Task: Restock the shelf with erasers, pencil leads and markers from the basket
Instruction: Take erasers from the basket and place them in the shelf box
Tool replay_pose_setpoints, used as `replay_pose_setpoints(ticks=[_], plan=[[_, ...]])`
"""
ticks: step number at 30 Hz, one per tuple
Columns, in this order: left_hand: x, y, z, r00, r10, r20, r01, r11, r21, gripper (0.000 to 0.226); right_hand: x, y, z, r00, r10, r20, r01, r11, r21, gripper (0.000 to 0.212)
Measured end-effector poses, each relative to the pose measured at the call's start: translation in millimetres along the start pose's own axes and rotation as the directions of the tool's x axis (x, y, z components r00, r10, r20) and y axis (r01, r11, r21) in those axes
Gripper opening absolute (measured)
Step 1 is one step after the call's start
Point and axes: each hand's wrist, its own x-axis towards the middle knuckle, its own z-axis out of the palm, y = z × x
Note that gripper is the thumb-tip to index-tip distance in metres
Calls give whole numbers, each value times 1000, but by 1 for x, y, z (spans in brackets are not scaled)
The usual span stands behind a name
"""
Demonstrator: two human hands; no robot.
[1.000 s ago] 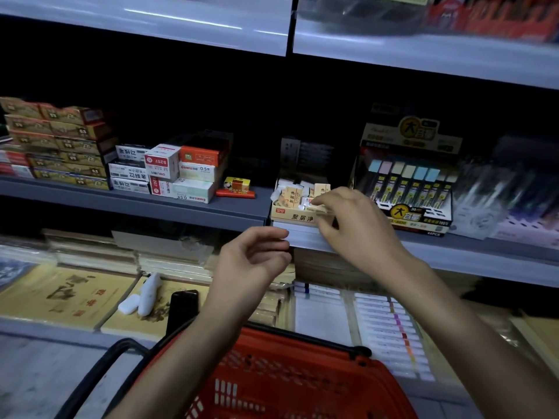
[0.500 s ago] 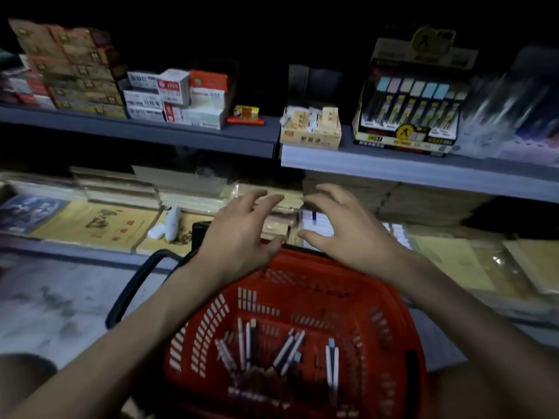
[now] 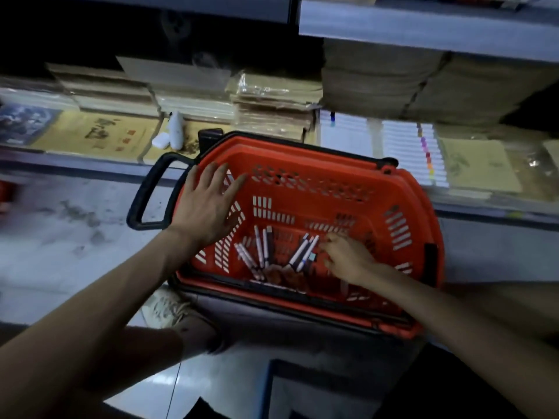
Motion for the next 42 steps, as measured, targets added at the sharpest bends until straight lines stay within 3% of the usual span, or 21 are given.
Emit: replay_pose_setpoints(ticks=[5,9,12,17,20,23,28,35,39,42], plan=[[-23,2,17,999,-49,22,46,991,124,100,1,-8,45,967,73,242,-62,997,-53,32],[-44,7,22,997,-72,22,68,989,132,99,14,-27,77,940,168,297,-200,976,81,34],[-58,10,24,997,-74,21,70,988,135,95,31,-39,98,883,314,347,-409,879,244,51],[-65,12,25,998,-67,3,66,992,108,84,47,-52,138,796,478,371,-597,722,349,79],[-65,12,25,997,-71,8,70,992,107,84,47,-48,158,820,503,273,-572,731,372,72],[-64,11,24,998,-64,4,63,992,108,82,45,-38,162,848,461,261,-529,724,443,66],[-64,11,25,998,-60,4,60,992,109,77,38,-41,155,865,448,226,-496,696,519,38],[-65,13,24,998,-66,24,63,991,118,69,49,-51,152,815,514,267,-573,650,499,45],[-64,12,24,998,-62,11,61,992,110,66,52,-54,152,815,525,245,-578,712,398,44],[-64,14,23,998,-63,17,60,992,113,68,51,-57,151,861,478,174,-506,774,381,46]])
